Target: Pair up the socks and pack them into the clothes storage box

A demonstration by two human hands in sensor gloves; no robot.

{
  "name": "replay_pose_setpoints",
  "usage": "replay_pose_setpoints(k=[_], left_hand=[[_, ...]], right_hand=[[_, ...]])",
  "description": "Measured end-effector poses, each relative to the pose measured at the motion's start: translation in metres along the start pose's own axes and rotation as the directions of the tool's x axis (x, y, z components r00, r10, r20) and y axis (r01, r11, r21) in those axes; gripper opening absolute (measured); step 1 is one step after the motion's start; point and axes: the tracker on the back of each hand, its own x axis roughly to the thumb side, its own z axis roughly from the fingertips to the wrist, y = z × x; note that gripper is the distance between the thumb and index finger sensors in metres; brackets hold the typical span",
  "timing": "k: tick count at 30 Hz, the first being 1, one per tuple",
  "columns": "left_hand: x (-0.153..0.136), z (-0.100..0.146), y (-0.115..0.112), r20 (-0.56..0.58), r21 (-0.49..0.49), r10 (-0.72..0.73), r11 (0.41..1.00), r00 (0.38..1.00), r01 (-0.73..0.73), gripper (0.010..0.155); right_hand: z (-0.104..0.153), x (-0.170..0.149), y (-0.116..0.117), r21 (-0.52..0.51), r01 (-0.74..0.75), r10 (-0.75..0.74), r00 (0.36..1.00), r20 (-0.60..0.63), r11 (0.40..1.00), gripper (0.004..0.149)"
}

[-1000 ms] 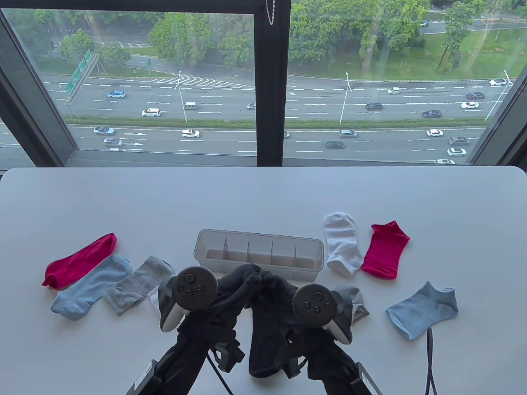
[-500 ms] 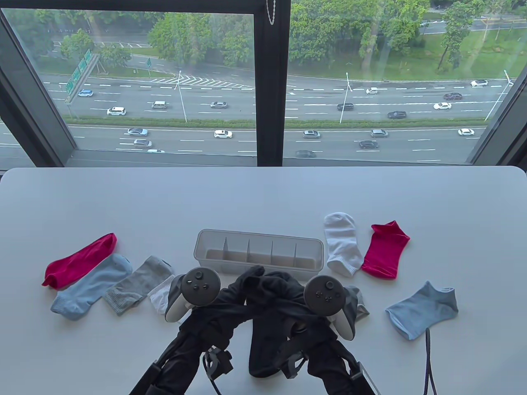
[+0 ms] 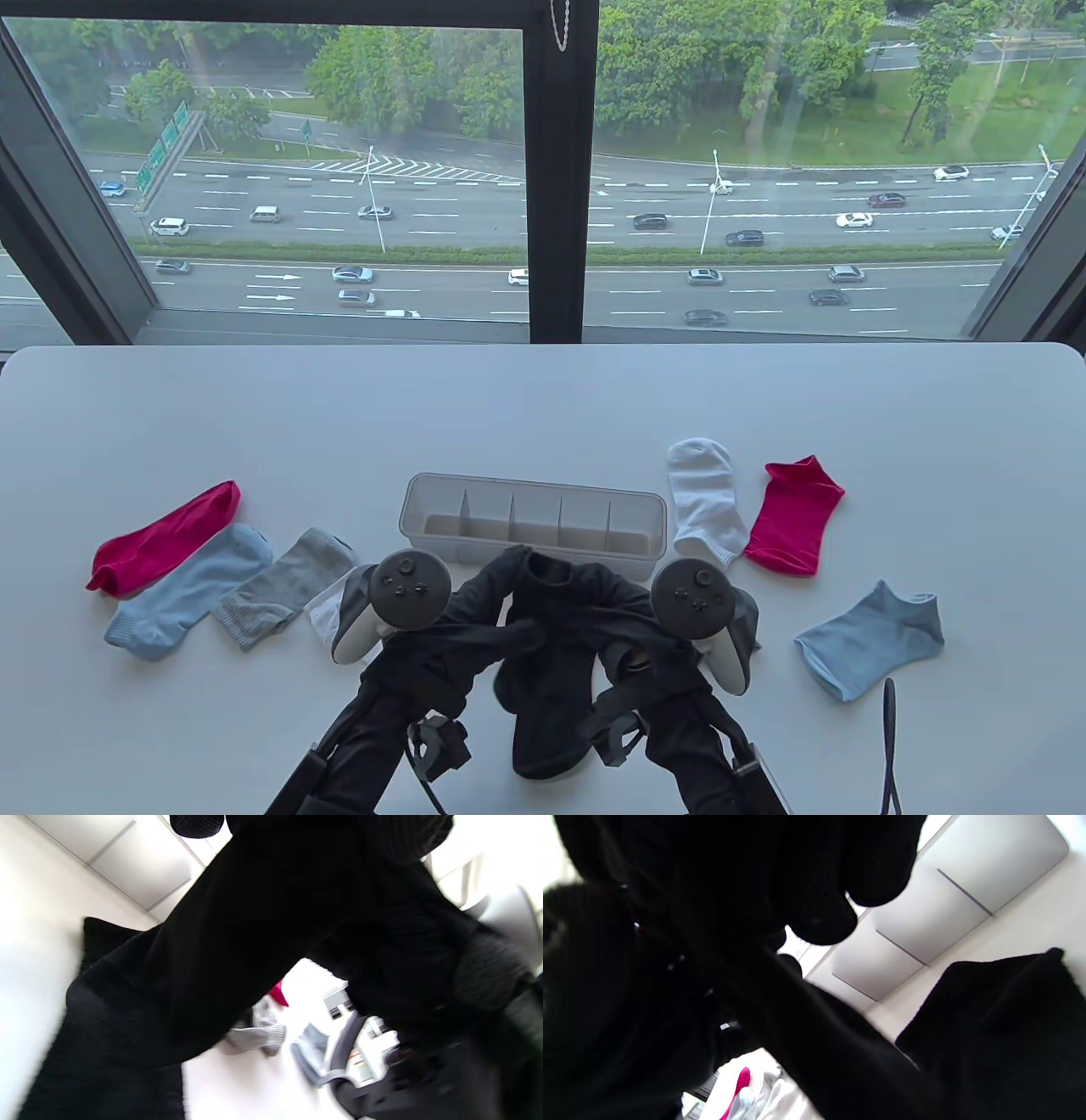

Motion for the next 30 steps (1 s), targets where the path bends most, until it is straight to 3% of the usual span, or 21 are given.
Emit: replay_pose_setpoints(k=[2,3,6,11,13,15,16,17,18,20,21,24,28,29,30], left_hand=[[-0.001,0.003,0.005,-0.030,0.089,-0.011,0.996,0.999,0.014,0.050],[-0.001,0.006,0.009,-0.049,0.184,-0.034,0.982,0.998,0.042,0.041],[0.000,0.007,0.012,-0.064,0.187,-0.112,0.975,0.992,0.123,0.040],[-0.003,0.008,0.014,-0.059,0.213,-0.067,0.974,0.996,0.078,0.042],[-0.005,0.010,0.018,-0.053,0.250,-0.022,0.968,0.998,0.034,0.042],[-0.003,0.009,0.018,-0.022,0.237,0.002,0.971,1.000,0.003,0.042],[-0.001,0.008,0.016,-0.004,0.224,0.004,0.975,1.000,-0.003,0.042],[0.001,0.008,0.014,0.007,0.218,0.011,0.976,1.000,-0.012,0.042],[0.002,0.007,0.012,0.008,0.216,0.019,0.976,1.000,-0.021,0.042],[0.000,0.010,0.012,-0.039,0.252,0.012,0.968,0.999,-0.002,0.041],[-0.001,0.011,0.014,-0.042,0.285,0.007,0.958,0.999,0.005,0.041],[-0.007,0.015,0.020,-0.069,0.368,0.079,0.928,0.994,-0.048,0.040],[-0.011,0.015,0.025,-0.075,0.381,0.103,0.922,0.992,-0.067,0.042],[-0.012,0.015,0.025,-0.063,0.347,0.116,0.934,0.991,-0.087,0.042],[-0.011,0.014,0.024,-0.062,0.336,0.109,0.938,0.992,-0.082,0.042]], right_hand=[[-0.001,-0.001,0.002,-0.043,-0.070,0.069,0.997,-0.031,0.997,0.035],[-0.001,-0.004,0.001,-0.042,-0.087,0.086,0.996,-0.035,0.995,0.039],[-0.003,-0.012,-0.004,-0.041,0.050,-0.052,0.997,-0.064,0.998,0.039],[-0.003,-0.022,-0.013,-0.037,0.135,-0.137,0.988,-0.068,0.990,0.046],[-0.005,-0.024,-0.013,0.033,0.203,-0.202,0.979,-0.034,0.979,0.068],[-0.007,-0.022,-0.005,0.214,0.214,-0.219,0.976,0.003,0.953,0.101],[-0.009,-0.020,0.003,0.310,0.194,-0.206,0.979,0.006,0.931,0.106],[-0.010,-0.018,0.010,0.328,0.166,-0.176,0.984,0.001,0.930,0.106],[-0.009,-0.017,0.014,0.270,0.134,-0.136,0.991,-0.013,0.953,0.096],[-0.009,-0.017,0.012,0.094,0.107,-0.101,0.993,-0.067,0.990,0.056],[-0.008,-0.019,0.009,0.066,0.139,-0.133,0.987,-0.085,0.988,0.042],[-0.007,-0.026,-0.002,0.029,0.050,-0.047,0.996,-0.072,0.998,0.042],[-0.006,-0.032,-0.013,0.067,-0.169,0.177,0.976,-0.125,0.983,0.038],[-0.005,-0.032,-0.016,0.053,-0.175,0.179,0.979,-0.095,0.983,0.044],[-0.005,-0.028,-0.016,0.054,-0.119,0.122,0.990,-0.075,0.991,0.059]])
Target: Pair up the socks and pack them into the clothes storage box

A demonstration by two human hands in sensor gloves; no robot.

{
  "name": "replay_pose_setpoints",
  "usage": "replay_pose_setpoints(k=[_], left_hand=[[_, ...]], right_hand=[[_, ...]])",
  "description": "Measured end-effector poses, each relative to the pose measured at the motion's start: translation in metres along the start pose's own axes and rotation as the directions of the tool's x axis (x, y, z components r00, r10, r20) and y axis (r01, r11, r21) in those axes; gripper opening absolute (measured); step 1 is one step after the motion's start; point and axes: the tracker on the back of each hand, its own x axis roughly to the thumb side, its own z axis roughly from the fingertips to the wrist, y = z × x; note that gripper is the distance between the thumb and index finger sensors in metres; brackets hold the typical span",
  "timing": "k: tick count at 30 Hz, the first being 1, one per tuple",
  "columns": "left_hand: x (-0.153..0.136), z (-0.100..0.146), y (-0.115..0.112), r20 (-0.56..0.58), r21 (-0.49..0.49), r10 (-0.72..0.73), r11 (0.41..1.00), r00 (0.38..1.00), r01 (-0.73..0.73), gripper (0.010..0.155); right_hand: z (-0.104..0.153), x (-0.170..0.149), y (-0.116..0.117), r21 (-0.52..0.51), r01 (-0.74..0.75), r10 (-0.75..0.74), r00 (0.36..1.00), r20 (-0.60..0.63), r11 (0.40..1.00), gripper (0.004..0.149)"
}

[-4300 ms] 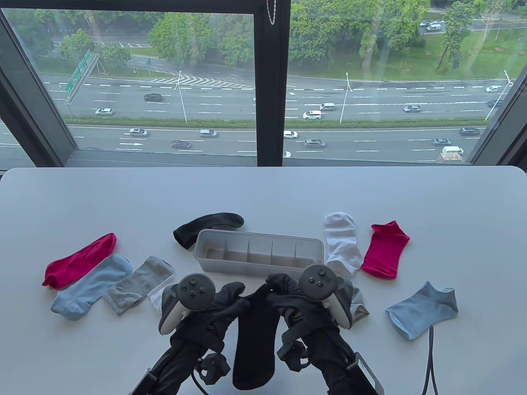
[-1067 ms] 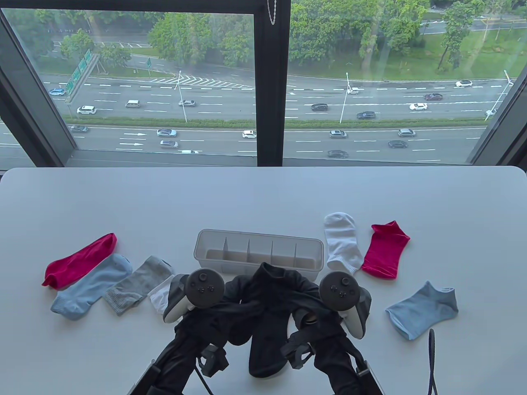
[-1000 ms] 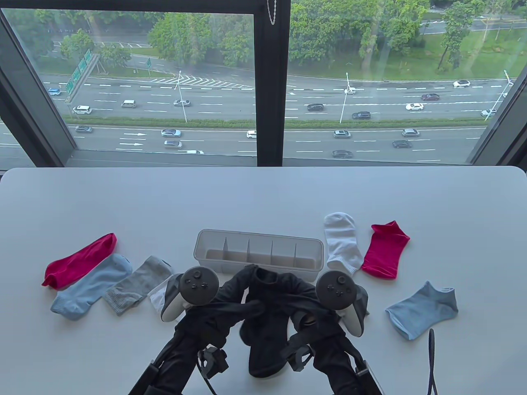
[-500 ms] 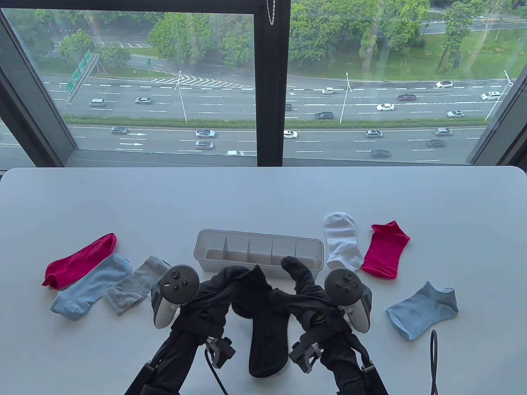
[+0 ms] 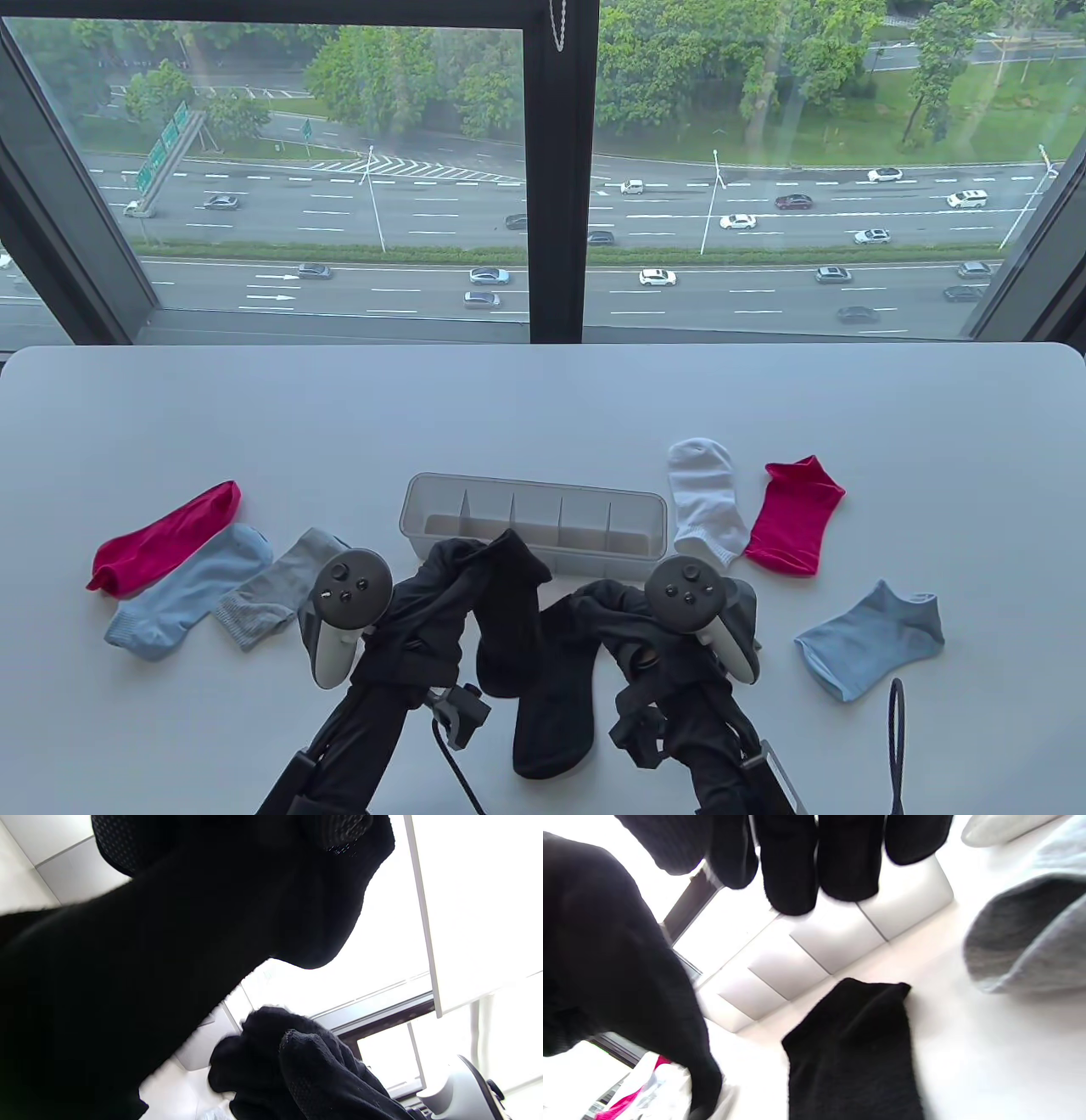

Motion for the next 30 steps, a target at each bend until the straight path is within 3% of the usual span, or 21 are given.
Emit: replay_pose_setpoints(k=[2,4,6,8,10,15,19,20,23,24,26,29,30], left_hand=[[0.003,-0.002,-0.007,0.020,-0.036,-0.065,0.997,0.998,0.066,0.043],[0.009,-0.003,-0.016,0.061,-0.079,-0.120,0.989,0.991,0.125,0.046],[0.014,-0.002,-0.025,0.100,-0.131,-0.146,0.979,0.984,0.159,0.050],[0.016,-0.001,-0.027,0.089,-0.142,-0.191,0.969,0.977,0.203,0.059],[0.015,-0.001,-0.026,0.041,-0.175,-0.213,0.960,0.976,0.217,0.068],[0.005,-0.001,-0.017,0.008,-0.193,-0.120,0.974,0.993,0.119,0.063],[0.006,-0.005,-0.024,0.031,-0.429,-0.081,0.899,0.996,0.086,0.085],[0.007,-0.005,-0.026,0.027,-0.442,-0.108,0.891,0.994,0.109,0.082],[0.008,-0.004,-0.023,0.047,-0.253,-0.153,0.954,0.987,0.160,0.046],[0.007,-0.004,-0.019,0.050,-0.188,-0.116,0.974,0.992,0.123,0.043],[0.008,-0.003,-0.017,0.032,-0.190,-0.109,0.975,0.994,0.113,0.041],[0.012,-0.003,-0.019,0.039,-0.205,-0.137,0.968,0.990,0.142,0.040],[0.014,-0.003,-0.022,0.052,-0.210,-0.158,0.964,0.986,0.165,0.040]], right_hand=[[0.001,0.013,0.004,0.097,0.140,-0.148,0.986,0.073,0.985,0.086],[0.003,0.026,0.011,0.159,0.203,-0.221,0.969,0.107,0.966,0.096],[0.003,0.029,0.015,0.128,0.185,-0.198,0.976,0.094,0.974,0.084],[0.003,0.024,0.013,0.018,0.184,-0.185,0.981,0.052,0.983,0.045],[0.005,0.016,0.006,-0.039,0.301,-0.300,0.953,0.033,0.953,0.041],[0.005,0.008,-0.008,0.029,0.443,-0.444,0.893,0.075,0.896,0.041],[0.002,0.011,-0.001,0.148,0.449,-0.462,0.884,0.074,0.881,0.042],[0.002,0.011,0.001,0.164,0.431,-0.446,0.892,0.073,0.888,0.043],[0.000,0.010,0.004,0.142,0.316,-0.325,0.944,0.050,0.938,0.042],[-0.001,0.009,0.002,0.146,0.274,-0.282,0.959,0.034,0.951,0.042],[-0.001,0.009,0.000,0.159,0.220,-0.228,0.973,0.036,0.962,0.045],[0.001,0.013,0.002,0.245,0.159,-0.182,0.980,0.075,0.956,0.077],[0.002,0.017,0.004,0.254,0.181,-0.205,0.976,0.070,0.950,0.082]])
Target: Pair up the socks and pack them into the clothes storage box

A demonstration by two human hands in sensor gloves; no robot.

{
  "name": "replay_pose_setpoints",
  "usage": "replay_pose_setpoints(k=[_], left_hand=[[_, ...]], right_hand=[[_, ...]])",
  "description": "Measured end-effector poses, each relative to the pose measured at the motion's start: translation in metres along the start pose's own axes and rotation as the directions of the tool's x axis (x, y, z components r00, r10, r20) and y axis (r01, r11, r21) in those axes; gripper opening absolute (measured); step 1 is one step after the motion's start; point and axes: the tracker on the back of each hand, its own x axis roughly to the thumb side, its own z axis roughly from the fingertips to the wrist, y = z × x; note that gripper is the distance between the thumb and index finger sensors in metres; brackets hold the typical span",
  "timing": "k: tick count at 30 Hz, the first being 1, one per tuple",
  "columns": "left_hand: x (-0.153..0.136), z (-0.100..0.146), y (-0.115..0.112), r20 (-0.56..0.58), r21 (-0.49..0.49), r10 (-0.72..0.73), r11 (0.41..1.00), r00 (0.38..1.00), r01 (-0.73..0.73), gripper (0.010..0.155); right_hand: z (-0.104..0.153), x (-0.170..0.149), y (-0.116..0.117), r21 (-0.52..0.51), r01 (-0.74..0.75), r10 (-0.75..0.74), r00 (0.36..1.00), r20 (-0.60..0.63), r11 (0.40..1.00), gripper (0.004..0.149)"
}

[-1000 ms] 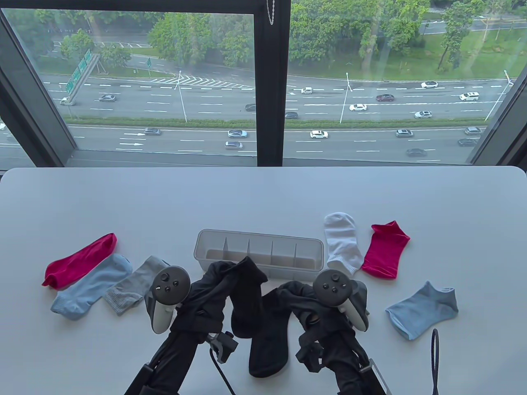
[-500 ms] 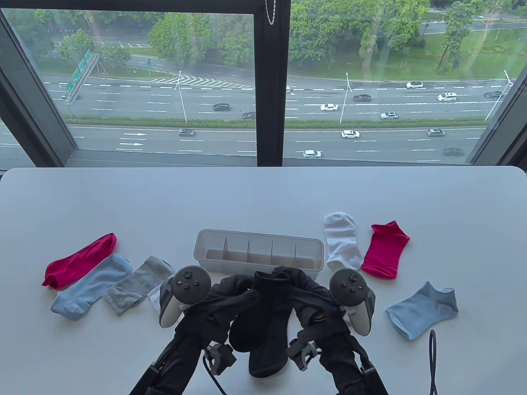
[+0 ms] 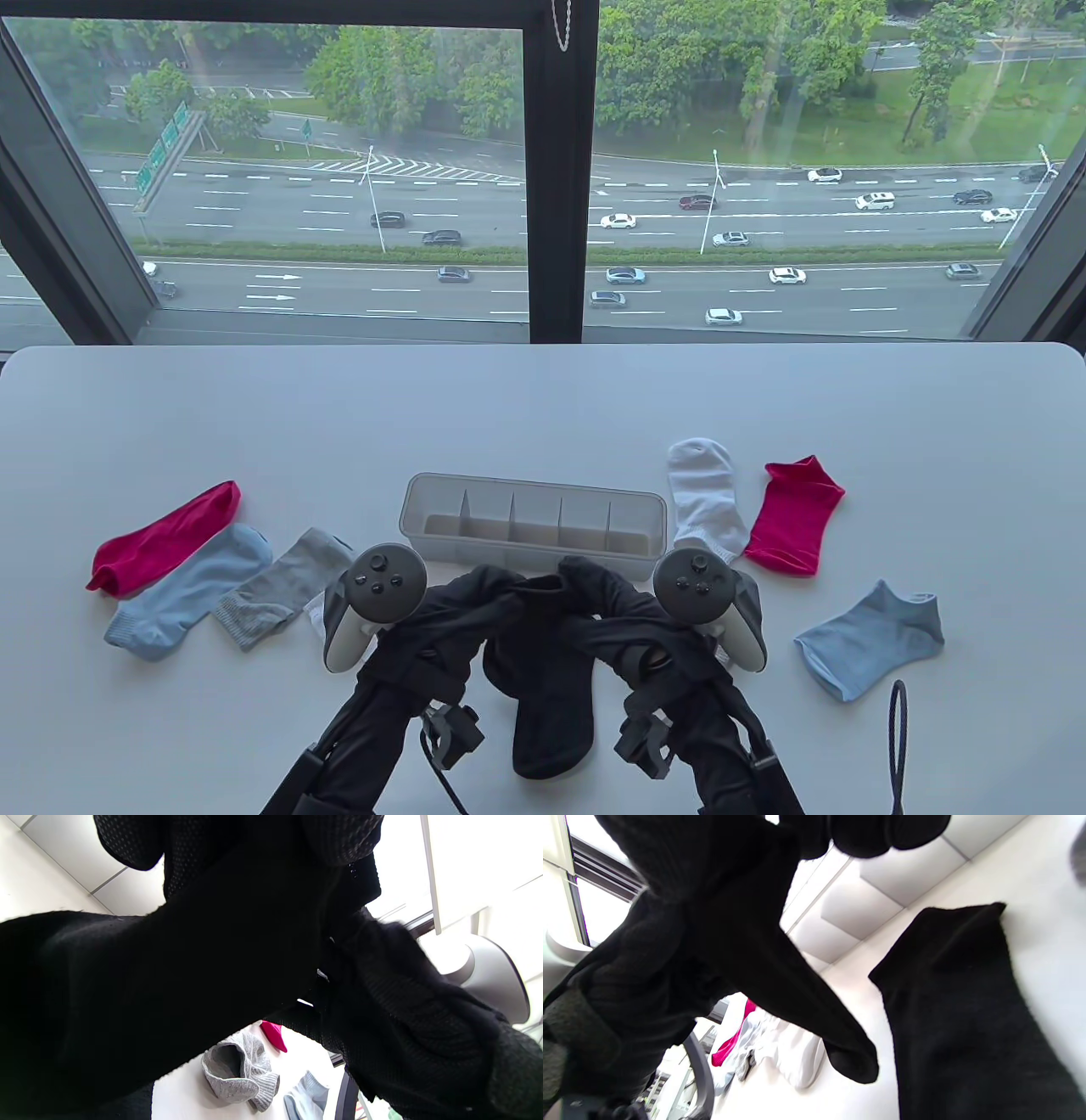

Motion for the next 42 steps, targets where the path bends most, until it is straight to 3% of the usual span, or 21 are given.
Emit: replay_pose_setpoints(k=[1,3,4,6,9,11,15,17,21,23,26,29,31,32,33,35,38,40,42], left_hand=[[0.002,0.000,-0.002,-0.003,-0.007,-0.015,1.000,1.000,0.015,0.040],[0.005,0.000,-0.005,-0.025,-0.007,-0.039,0.999,0.999,0.039,0.041],[0.005,0.000,-0.005,-0.045,-0.001,-0.039,0.999,0.998,0.039,0.042],[0.000,-0.005,-0.012,-0.138,-0.071,-0.058,0.996,0.989,0.049,0.043],[-0.018,-0.015,-0.031,-0.268,-0.170,-0.167,0.978,0.949,0.124,0.044],[-0.033,-0.020,-0.045,-0.326,-0.249,-0.241,0.955,0.914,0.163,0.047],[-0.054,-0.025,-0.062,-0.379,-0.339,-0.295,0.926,0.877,0.164,0.047],[-0.055,-0.026,-0.061,-0.388,-0.331,-0.295,0.929,0.873,0.167,0.046],[-0.049,-0.020,-0.048,-0.431,-0.286,-0.311,0.937,0.847,0.199,0.050],[-0.045,-0.016,-0.037,-0.431,-0.196,-0.323,0.945,0.843,0.262,0.053],[-0.043,-0.011,-0.026,-0.386,-0.145,-0.289,0.957,0.876,0.252,0.068],[-0.049,-0.011,-0.024,-0.346,-0.205,-0.191,0.971,0.919,0.125,0.078],[-0.052,-0.012,-0.024,-0.344,-0.261,-0.146,0.964,0.928,0.055,0.081],[-0.053,-0.012,-0.023,-0.343,-0.285,-0.118,0.958,0.932,0.016,0.080],[-0.052,-0.012,-0.022,-0.335,-0.280,-0.100,0.960,0.937,0.002,0.070],[-0.049,-0.011,-0.014,-0.300,-0.165,-0.040,0.986,0.953,-0.011,0.048],[-0.044,-0.007,0.000,-0.274,-0.032,-0.057,0.998,0.960,0.050,0.042],[-0.042,-0.004,0.007,-0.264,0.051,-0.066,0.995,0.962,0.082,0.043],[-0.040,-0.002,0.013,-0.237,0.083,-0.105,0.988,0.966,0.127,0.044]], right_hand=[[0.000,0.001,0.001,-0.024,0.007,-0.007,1.000,-0.001,1.000,0.077],[0.001,0.003,0.001,-0.154,0.007,-0.014,0.999,-0.046,0.988,0.045],[0.001,0.003,0.000,-0.212,0.004,-0.020,0.997,-0.074,0.977,0.041],[-0.001,0.000,0.001,-0.210,-0.003,-0.025,0.991,-0.130,0.978,0.040],[-0.014,-0.012,0.015,-0.190,-0.151,0.082,0.940,-0.332,0.970,0.048],[-0.029,-0.025,0.030,-0.085,-0.272,0.205,0.865,-0.459,0.958,0.060],[-0.047,-0.047,0.050,0.069,-0.406,0.366,0.721,-0.589,0.911,0.077],[-0.050,-0.049,0.054,0.115,-0.403,0.386,0.697,-0.604,0.908,0.079],[-0.046,-0.047,0.052,0.108,-0.537,0.491,0.647,-0.583,0.836,0.061],[-0.044,-0.050,0.051,0.094,-0.513,0.466,0.669,-0.579,0.853,0.047],[-0.040,-0.055,0.047,0.063,-0.435,0.392,0.729,-0.562,0.898,0.044],[-0.034,-0.048,0.045,0.035,-0.277,0.265,0.867,-0.421,0.960,0.043],[-0.032,-0.039,0.044,0.037,-0.194,0.195,0.924,-0.329,0.980,0.043],[-0.031,-0.032,0.042,0.027,-0.163,0.164,0.941,-0.297,0.986,0.044],[-0.031,-0.029,0.041,0.010,-0.157,0.154,0.946,-0.285,0.987,0.045],[-0.027,-0.022,0.034,-0.047,-0.179,0.161,0.954,-0.252,0.983,0.053],[-0.022,-0.017,0.024,-0.106,-0.162,0.137,0.968,-0.212,0.981,0.066],[-0.018,-0.012,0.015,-0.169,-0.156,0.123,0.975,-0.187,0.973,0.062],[-0.013,-0.004,0.006,-0.197,-0.128,0.108,0.988,-0.110,0.972,0.046]])
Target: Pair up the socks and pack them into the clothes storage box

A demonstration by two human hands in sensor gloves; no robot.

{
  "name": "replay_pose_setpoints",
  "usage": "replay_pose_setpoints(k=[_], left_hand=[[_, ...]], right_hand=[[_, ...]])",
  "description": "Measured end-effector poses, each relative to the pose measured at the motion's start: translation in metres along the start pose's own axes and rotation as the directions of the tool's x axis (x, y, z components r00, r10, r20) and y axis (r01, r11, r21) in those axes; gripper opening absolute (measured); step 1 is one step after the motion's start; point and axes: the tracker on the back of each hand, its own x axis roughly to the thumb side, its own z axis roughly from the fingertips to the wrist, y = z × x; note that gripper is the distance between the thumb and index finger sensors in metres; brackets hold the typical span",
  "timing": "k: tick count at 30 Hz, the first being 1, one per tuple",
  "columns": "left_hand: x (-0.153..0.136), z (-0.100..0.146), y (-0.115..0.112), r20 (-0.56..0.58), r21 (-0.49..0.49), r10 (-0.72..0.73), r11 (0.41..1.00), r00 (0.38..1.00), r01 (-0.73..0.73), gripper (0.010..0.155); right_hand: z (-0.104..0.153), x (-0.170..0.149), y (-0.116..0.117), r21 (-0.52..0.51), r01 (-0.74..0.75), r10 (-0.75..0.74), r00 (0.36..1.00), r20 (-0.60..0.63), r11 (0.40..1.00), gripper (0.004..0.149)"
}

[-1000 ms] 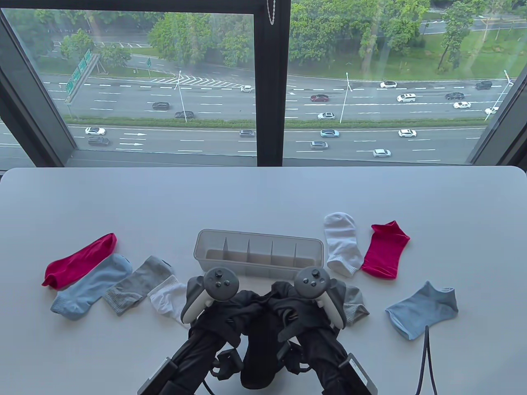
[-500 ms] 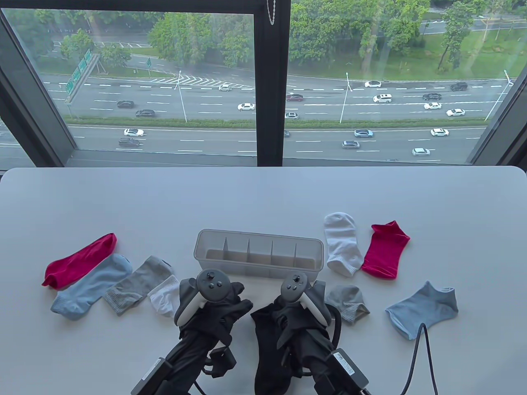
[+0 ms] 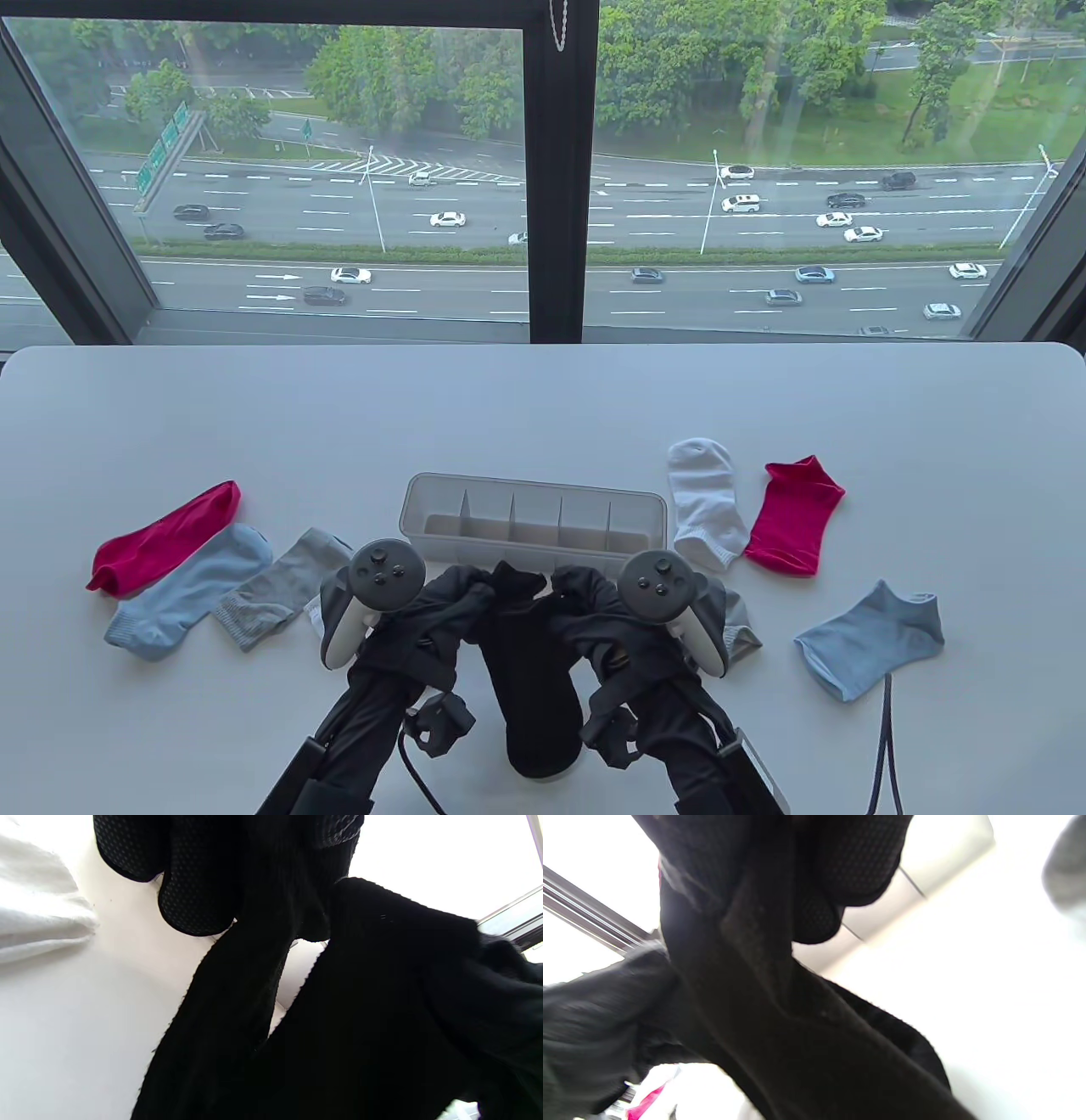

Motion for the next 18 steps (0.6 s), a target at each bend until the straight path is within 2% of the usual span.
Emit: replay_pose_setpoints(k=[2,4,5,9,15,18], left_hand=[[0.003,0.000,0.003,0.048,-0.017,0.002,1.000,0.999,-0.001,0.044],[0.007,0.000,0.001,0.119,-0.081,0.046,0.996,0.992,-0.036,0.043],[0.009,0.000,0.001,0.145,-0.101,0.059,0.994,0.988,-0.044,0.044],[0.019,0.001,-0.005,0.213,-0.266,0.133,0.961,0.968,-0.073,0.044],[0.019,0.001,-0.006,0.225,-0.291,0.205,0.947,0.952,-0.135,0.046],[0.020,0.001,-0.010,0.214,-0.295,0.215,0.944,0.953,-0.147,0.059]], right_hand=[[0.002,0.008,-0.005,0.095,0.090,-0.098,0.991,0.087,0.991,0.042],[0.003,0.014,-0.005,0.191,0.152,-0.177,0.977,0.121,0.970,0.041],[0.003,0.016,-0.004,0.203,0.151,-0.180,0.975,0.133,0.967,0.040],[0.004,0.016,0.001,0.111,0.097,-0.109,0.988,0.107,0.989,0.040],[0.006,0.016,0.000,0.035,0.025,-0.029,0.994,0.106,0.999,0.047],[0.006,0.016,0.001,0.020,0.023,-0.025,0.995,0.097,1.000,0.046]])
